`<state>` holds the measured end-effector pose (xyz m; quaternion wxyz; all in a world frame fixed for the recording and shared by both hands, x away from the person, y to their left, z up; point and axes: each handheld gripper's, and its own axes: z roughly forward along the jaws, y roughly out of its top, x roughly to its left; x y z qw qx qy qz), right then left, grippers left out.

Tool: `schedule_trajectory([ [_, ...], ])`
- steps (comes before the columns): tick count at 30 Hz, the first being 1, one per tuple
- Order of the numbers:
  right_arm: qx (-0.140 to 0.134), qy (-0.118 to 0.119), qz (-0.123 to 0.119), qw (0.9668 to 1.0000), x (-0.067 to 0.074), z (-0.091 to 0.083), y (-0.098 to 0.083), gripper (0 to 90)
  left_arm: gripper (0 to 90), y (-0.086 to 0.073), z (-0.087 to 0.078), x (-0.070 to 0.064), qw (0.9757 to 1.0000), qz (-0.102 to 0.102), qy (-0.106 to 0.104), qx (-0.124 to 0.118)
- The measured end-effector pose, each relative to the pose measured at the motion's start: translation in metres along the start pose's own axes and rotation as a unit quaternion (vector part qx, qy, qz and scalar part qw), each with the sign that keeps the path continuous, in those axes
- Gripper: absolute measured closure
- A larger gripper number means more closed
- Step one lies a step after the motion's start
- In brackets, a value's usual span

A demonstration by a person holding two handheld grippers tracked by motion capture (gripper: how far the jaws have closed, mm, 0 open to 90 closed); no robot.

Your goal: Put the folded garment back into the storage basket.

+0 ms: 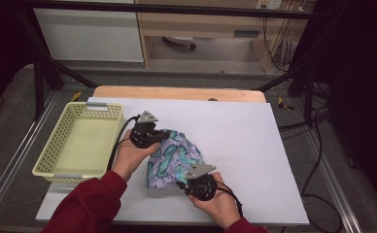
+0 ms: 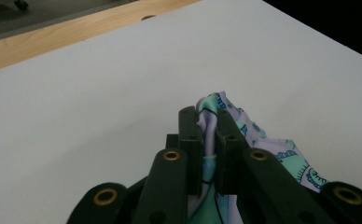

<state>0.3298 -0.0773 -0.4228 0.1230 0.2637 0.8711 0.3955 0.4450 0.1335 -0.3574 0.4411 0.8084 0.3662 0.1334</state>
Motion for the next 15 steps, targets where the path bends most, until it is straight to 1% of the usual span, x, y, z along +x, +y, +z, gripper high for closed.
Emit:
schedule_trajectory([
  [2, 0.0, -0.001, 0.0, 1.0, -0.006, 0.0, 0.007, 78.5, 83.9, 0.007, 0.0, 0.002, 1.0, -0.005, -0.005, -0.003],
  [3, 0.0, -0.001, 0.0, 1.0, -0.008, 0.0, 0.009, 78.6, 83.9, 0.011, 0.0, 0.003, 1.0, 0.0, -0.005, -0.002],
  [5, -0.001, 0.001, -0.002, 1.0, -0.012, -0.001, 0.015, 78.5, 83.9, 0.016, -0.001, 0.003, 0.9999, 0.002, -0.009, -0.004],
  [7, 0.002, 0.003, -0.01, 0.9999, -0.016, -0.001, 0.022, 78.5, 83.9, 0.022, -0.002, 0.005, 0.9998, -0.004, -0.016, -0.009],
  [9, 0.001, 0.008, -0.011, 0.9999, -0.019, 0.0, 0.028, 78.5, 83.9, 0.028, -0.004, 0.006, 0.9997, -0.007, -0.019, -0.012],
  [12, 0.001, 0.015, -0.014, 0.9998, -0.02, 0.003, 0.035, 78.5, 83.9, 0.035, -0.007, 0.009, 0.9995, -0.009, -0.023, -0.018],
  [15, 0.001, 0.021, -0.02, 0.9996, -0.02, 0.007, 0.042, 78.5, 83.9, 0.038, -0.008, 0.011, 0.9993, -0.014, -0.028, -0.02],
])
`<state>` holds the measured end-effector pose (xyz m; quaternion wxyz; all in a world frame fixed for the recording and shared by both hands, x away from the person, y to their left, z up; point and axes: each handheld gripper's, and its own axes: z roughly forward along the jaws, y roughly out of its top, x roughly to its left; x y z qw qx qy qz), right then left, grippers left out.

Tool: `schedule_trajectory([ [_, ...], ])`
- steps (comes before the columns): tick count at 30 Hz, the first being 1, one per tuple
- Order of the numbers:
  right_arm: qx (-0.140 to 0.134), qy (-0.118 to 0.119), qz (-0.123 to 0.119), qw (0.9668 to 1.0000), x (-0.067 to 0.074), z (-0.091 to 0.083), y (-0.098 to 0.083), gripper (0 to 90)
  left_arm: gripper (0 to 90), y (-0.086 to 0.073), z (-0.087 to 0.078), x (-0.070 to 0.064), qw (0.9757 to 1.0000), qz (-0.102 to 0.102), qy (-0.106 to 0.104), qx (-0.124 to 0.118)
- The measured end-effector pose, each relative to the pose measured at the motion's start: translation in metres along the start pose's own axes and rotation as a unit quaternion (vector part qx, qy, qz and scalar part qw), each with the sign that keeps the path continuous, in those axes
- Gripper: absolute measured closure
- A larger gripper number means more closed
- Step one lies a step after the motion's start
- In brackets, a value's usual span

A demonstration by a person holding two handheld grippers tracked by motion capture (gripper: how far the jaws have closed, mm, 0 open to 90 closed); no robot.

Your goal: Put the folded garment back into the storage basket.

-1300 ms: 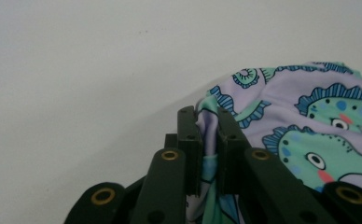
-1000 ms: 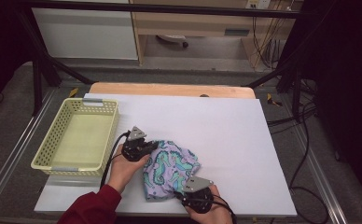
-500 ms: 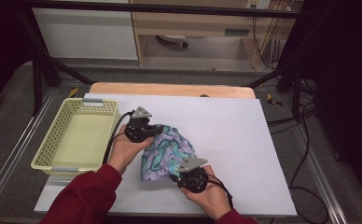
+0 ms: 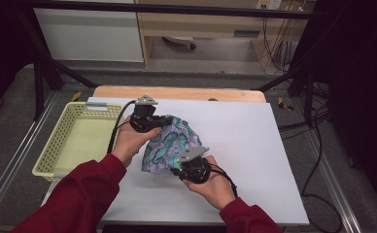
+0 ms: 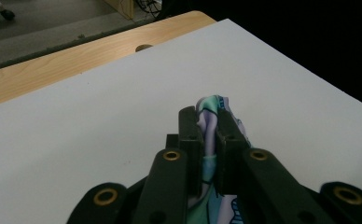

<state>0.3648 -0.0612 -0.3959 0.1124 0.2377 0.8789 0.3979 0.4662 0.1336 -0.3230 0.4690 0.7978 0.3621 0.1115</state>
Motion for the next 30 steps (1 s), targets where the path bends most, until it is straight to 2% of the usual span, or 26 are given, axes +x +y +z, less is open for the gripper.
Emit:
schedule_trajectory([
  [7, 0.003, 0.01, -0.013, 0.9999, 0.003, 0.003, 0.015, 78.5, 84.0, 0.005, -0.008, 0.003, 1.0, -0.003, 0.004, -0.001],
  [11, -0.002, 0.011, -0.009, 0.9999, 0.001, 0.001, 0.022, 78.5, 84.0, 0.011, -0.014, 0.007, 0.9999, 0.0, 0.009, -0.003],
  [12, -0.003, 0.013, -0.008, 0.9999, 0.0, 0.001, 0.025, 78.5, 84.0, 0.012, -0.017, 0.008, 0.9999, 0.005, 0.014, -0.004],
  [17, -0.007, 0.017, -0.007, 0.9998, 0.0, 0.003, 0.035, 78.4, 84.0, 0.017, -0.027, 0.016, 0.9998, -0.005, 0.017, -0.011],
  [20, -0.007, 0.02, -0.009, 0.9997, 0.0, 0.003, 0.043, 78.4, 84.0, 0.02, -0.031, 0.02, 0.9997, -0.004, 0.02, -0.009],
  [22, -0.008, 0.025, -0.009, 0.9996, -0.001, 0.004, 0.047, 78.4, 84.0, 0.021, -0.033, 0.024, 0.9997, -0.009, 0.02, -0.01],
  [24, -0.008, 0.027, -0.006, 0.9996, -0.003, 0.005, 0.05, 78.4, 84.0, 0.022, -0.035, 0.03, 0.9995, -0.024, 0.017, -0.011],
  [26, -0.008, 0.031, -0.004, 0.9995, -0.006, 0.006, 0.054, 78.4, 84.0, 0.025, -0.038, 0.034, 0.9996, -0.017, 0.021, -0.01],
  [30, -0.009, 0.035, -0.005, 0.9993, -0.012, 0.007, 0.062, 78.4, 84.0, 0.032, -0.045, 0.042, 0.9997, -0.017, 0.016, -0.01],
])
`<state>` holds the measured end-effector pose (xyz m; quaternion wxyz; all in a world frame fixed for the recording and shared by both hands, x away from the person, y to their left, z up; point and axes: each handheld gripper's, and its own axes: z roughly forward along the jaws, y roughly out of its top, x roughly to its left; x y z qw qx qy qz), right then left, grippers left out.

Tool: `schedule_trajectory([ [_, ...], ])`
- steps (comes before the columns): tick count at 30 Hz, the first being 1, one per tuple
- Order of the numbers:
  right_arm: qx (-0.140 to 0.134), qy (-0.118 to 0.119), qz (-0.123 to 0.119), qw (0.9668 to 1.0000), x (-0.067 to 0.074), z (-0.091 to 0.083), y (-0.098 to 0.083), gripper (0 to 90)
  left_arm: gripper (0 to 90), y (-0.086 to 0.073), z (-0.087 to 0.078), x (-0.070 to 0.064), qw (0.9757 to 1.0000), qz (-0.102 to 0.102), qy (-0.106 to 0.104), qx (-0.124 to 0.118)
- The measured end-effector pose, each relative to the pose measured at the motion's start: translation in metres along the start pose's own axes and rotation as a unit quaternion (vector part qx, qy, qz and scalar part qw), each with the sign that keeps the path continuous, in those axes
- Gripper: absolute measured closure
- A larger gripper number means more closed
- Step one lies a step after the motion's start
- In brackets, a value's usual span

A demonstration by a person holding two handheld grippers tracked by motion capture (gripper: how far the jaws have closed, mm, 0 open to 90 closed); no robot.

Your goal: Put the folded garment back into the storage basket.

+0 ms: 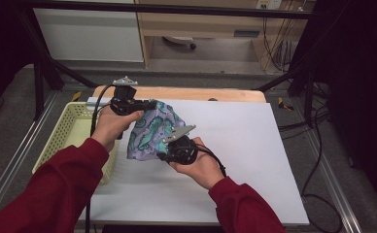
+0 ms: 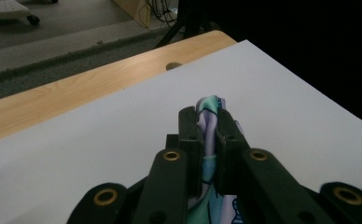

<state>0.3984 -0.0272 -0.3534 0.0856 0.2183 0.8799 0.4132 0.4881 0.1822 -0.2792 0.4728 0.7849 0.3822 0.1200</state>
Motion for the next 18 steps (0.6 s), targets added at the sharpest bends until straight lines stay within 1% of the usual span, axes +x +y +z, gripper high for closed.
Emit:
schedule_trajectory([
  [1, -0.001, 0.001, 0.0, 1.0, -0.001, 0.0, 0.002, 78.4, 84.0, 0.002, -0.003, 0.002, 1.0, 0.0, -0.002, -0.002],
  [4, -0.007, 0.006, 0.0, 1.0, -0.004, -0.001, 0.01, 78.4, 84.0, 0.008, -0.015, 0.01, 0.9999, -0.001, 0.0, -0.011],
  [7, -0.016, 0.01, 0.004, 0.9998, -0.004, -0.002, 0.016, 78.4, 84.0, 0.01, -0.026, 0.016, 0.9997, -0.006, 0.001, -0.022],
  [8, -0.02, 0.014, 0.008, 0.9997, -0.003, -0.003, 0.019, 78.4, 83.9, 0.01, -0.029, 0.018, 0.9997, -0.004, 0.002, -0.022],
  [9, -0.023, 0.015, 0.006, 0.9996, -0.001, -0.002, 0.021, 78.4, 84.0, 0.011, -0.031, 0.019, 0.9998, -0.004, 0.002, -0.022],
  [11, -0.029, 0.021, 0.008, 0.9993, 0.001, -0.001, 0.025, 78.4, 84.0, 0.013, -0.033, 0.022, 0.9997, -0.01, -0.002, -0.021],
  [12, -0.032, 0.024, 0.015, 0.9991, 0.002, 0.0, 0.027, 78.4, 83.9, 0.015, -0.033, 0.023, 0.9998, -0.006, 0.001, -0.021],
  [14, -0.033, 0.025, 0.021, 0.9989, 0.001, 0.003, 0.029, 78.4, 84.0, 0.017, -0.034, 0.024, 0.9997, 0.011, 0.011, -0.018],
  [16, -0.033, 0.023, 0.023, 0.9989, 0.001, 0.006, 0.032, 78.4, 84.0, 0.016, -0.035, 0.027, 0.9998, 0.005, 0.01, -0.017],
  [17, -0.033, 0.022, 0.021, 0.999, 0.002, 0.007, 0.034, 78.4, 84.0, 0.016, -0.036, 0.028, 0.9997, 0.01, 0.015, -0.019],
  [18, -0.033, 0.02, 0.019, 0.9991, 0.002, 0.007, 0.036, 78.4, 84.0, 0.016, -0.037, 0.028, 0.9997, 0.009, 0.015, -0.017],
])
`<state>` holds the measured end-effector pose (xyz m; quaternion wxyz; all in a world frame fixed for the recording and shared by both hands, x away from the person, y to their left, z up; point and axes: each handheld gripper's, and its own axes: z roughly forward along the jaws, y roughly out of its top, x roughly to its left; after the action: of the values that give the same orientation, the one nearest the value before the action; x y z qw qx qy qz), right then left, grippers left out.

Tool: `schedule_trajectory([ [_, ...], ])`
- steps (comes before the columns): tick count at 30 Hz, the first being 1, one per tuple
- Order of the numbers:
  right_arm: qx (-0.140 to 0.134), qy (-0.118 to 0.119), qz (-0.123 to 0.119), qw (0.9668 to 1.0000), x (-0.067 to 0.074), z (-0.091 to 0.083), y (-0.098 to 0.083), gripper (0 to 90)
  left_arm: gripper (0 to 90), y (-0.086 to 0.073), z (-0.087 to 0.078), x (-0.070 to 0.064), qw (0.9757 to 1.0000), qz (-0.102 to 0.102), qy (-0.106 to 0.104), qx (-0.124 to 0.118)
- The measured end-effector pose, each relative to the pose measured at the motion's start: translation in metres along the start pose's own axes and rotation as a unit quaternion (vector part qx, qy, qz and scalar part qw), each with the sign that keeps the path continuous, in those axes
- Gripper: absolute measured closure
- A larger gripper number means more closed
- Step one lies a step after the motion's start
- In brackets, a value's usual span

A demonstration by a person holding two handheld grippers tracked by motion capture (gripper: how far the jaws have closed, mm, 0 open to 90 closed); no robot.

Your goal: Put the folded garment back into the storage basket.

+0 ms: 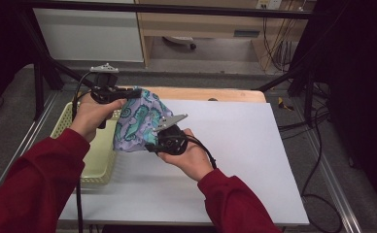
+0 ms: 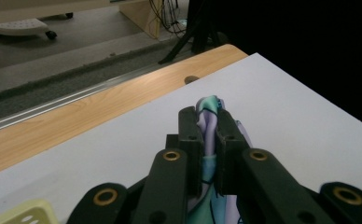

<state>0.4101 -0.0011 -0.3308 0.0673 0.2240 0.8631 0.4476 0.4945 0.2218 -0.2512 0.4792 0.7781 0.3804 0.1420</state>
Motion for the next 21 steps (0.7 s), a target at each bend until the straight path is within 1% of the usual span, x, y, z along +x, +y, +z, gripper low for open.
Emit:
schedule_trajectory([
  [1, 0.0, -0.002, -0.002, 1.0, 0.001, 0.0, 0.002, 78.4, 84.0, 0.0, -0.001, 0.0, 1.0, 0.001, 0.002, 0.0],
  [2, 0.0, -0.004, -0.006, 1.0, 0.002, 0.0, 0.004, 78.4, 84.0, 0.0, -0.004, -0.001, 0.9999, 0.009, 0.006, -0.003],
  [4, -0.001, -0.007, -0.007, 0.9999, 0.006, 0.001, 0.008, 78.4, 83.9, -0.002, -0.008, -0.003, 0.9999, 0.011, 0.008, -0.006],
  [5, 0.0, -0.008, -0.011, 0.9999, 0.006, 0.001, 0.009, 78.4, 84.0, -0.004, -0.011, -0.003, 0.9999, 0.007, 0.008, -0.011],
  [7, 0.002, -0.011, -0.013, 0.9999, 0.011, 0.003, 0.011, 78.5, 84.0, -0.008, -0.015, -0.002, 0.9999, 0.0, 0.013, -0.01],
  [10, 0.004, -0.006, -0.022, 0.9997, 0.017, 0.004, 0.014, 78.4, 83.9, -0.012, -0.019, 0.001, 0.9998, -0.004, 0.016, -0.007],
  [11, 0.005, -0.005, -0.024, 0.9997, 0.019, 0.004, 0.016, 78.4, 84.0, -0.012, -0.02, 0.002, 0.9999, -0.002, 0.016, -0.007],
  [12, 0.004, -0.004, -0.028, 0.9996, 0.019, 0.005, 0.017, 78.4, 83.9, -0.013, -0.021, 0.002, 0.9998, 0.001, 0.017, -0.006],
  [14, 0.002, -0.002, -0.027, 0.9996, 0.019, 0.007, 0.019, 78.4, 83.9, -0.013, -0.023, 0.005, 0.9998, 0.001, 0.018, -0.007],
  [18, -0.005, 0.005, -0.027, 0.9996, 0.019, 0.014, 0.021, 78.4, 83.9, -0.016, -0.028, 0.011, 0.9996, -0.003, 0.025, -0.009],
  [19, -0.004, 0.006, -0.028, 0.9996, 0.02, 0.015, 0.022, 78.3, 83.9, -0.018, -0.03, 0.013, 0.9996, -0.006, 0.027, -0.011],
  [21, -0.007, 0.009, -0.036, 0.9993, 0.021, 0.017, 0.024, 78.4, 83.9, -0.019, -0.033, 0.015, 0.9995, -0.005, 0.031, -0.009],
])
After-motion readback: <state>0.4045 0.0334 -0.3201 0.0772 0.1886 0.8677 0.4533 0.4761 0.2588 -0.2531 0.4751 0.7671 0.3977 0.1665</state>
